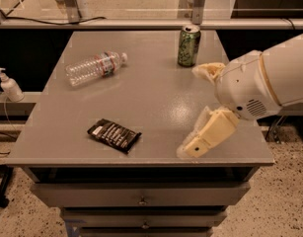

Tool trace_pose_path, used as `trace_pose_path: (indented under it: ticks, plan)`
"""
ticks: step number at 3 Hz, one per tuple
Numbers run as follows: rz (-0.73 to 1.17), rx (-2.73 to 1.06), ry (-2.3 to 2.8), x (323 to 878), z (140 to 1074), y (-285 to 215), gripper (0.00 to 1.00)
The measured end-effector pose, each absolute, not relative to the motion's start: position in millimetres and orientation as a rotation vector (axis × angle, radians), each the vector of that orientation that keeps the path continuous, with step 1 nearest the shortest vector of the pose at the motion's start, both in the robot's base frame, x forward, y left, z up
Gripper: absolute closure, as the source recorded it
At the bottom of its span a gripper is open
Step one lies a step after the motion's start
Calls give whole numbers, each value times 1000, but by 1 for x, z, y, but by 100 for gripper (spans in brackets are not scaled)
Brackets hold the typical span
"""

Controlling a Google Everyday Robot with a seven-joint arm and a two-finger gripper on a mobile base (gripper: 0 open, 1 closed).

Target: Move rxbar chocolate near water bottle

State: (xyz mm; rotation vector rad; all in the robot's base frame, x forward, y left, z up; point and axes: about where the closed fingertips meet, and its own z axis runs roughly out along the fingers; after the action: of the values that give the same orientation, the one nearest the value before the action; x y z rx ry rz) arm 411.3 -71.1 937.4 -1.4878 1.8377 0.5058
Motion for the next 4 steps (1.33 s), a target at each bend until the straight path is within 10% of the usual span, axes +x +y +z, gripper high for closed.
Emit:
trace_pose_path:
  ticks: [4]
  plan:
    - [552,-1354,1791,432,897,-24,0]
